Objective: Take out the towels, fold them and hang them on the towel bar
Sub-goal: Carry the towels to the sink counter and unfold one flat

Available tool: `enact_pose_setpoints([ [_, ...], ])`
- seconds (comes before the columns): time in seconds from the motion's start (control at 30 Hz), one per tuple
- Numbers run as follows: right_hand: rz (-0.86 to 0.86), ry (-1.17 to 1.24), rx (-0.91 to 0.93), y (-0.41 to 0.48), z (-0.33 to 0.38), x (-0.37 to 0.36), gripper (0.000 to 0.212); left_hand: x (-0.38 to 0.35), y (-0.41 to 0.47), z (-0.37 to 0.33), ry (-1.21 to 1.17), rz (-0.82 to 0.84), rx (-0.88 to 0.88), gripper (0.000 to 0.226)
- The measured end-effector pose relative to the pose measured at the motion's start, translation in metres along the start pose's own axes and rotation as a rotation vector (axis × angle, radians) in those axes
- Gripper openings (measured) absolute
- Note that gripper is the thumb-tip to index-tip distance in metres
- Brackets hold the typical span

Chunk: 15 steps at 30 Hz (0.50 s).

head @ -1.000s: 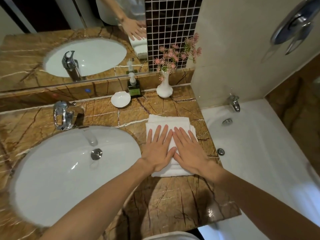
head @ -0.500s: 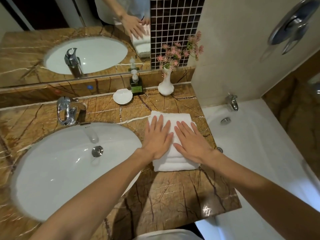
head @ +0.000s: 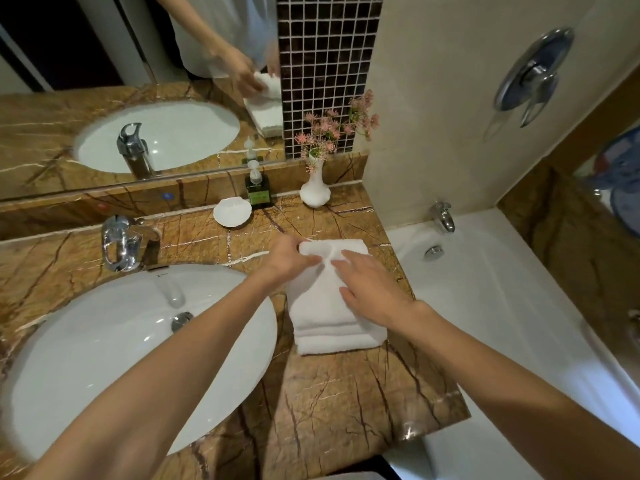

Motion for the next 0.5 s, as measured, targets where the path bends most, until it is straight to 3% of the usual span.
enact_pose_setpoints([
  [0.03, -0.044, 0.053, -0.024, 0.005, -0.003, 0.011, 0.064, 0.0, -0.003, -0.01, -0.015, 0.017, -0.045, 0.008],
  [0.1, -0.079, 0.142, -0.052, 0.017, -0.008, 0.028, 0.077, 0.002, -0.009, -0.032, -0.019, 0.028, -0.151, 0.016],
  [0.17, -0.032, 0.187, -0.07, 0.03, -0.014, 0.035, 0.077, 0.006, -0.017, -0.053, -0.035, 0.017, -0.24, 0.009],
  [0.33, -0.097, 0.217, -0.056, 0.047, -0.02, 0.061, 0.024, 0.019, -0.031, -0.082, -0.056, -0.065, -0.401, 0.012],
  [0.4, -0.088, 0.235, -0.017, 0.048, -0.017, 0.062, 0.018, 0.025, -0.034, -0.079, -0.062, -0.11, -0.378, 0.017],
  [0.5, -0.076, 0.249, 0.006, 0.05, -0.016, 0.061, 0.014, 0.019, -0.037, -0.054, -0.1, -0.077, -0.239, 0.042],
])
Point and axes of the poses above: each hand's wrist, its own y-axis towards the middle knuckle, its own x-axis out of the back of the hand, z = x × y, the point moved 9 cm from there along y, towards the middle knuckle, and after that the axes turned 11 degrees about -x, right-handed, at the moved point
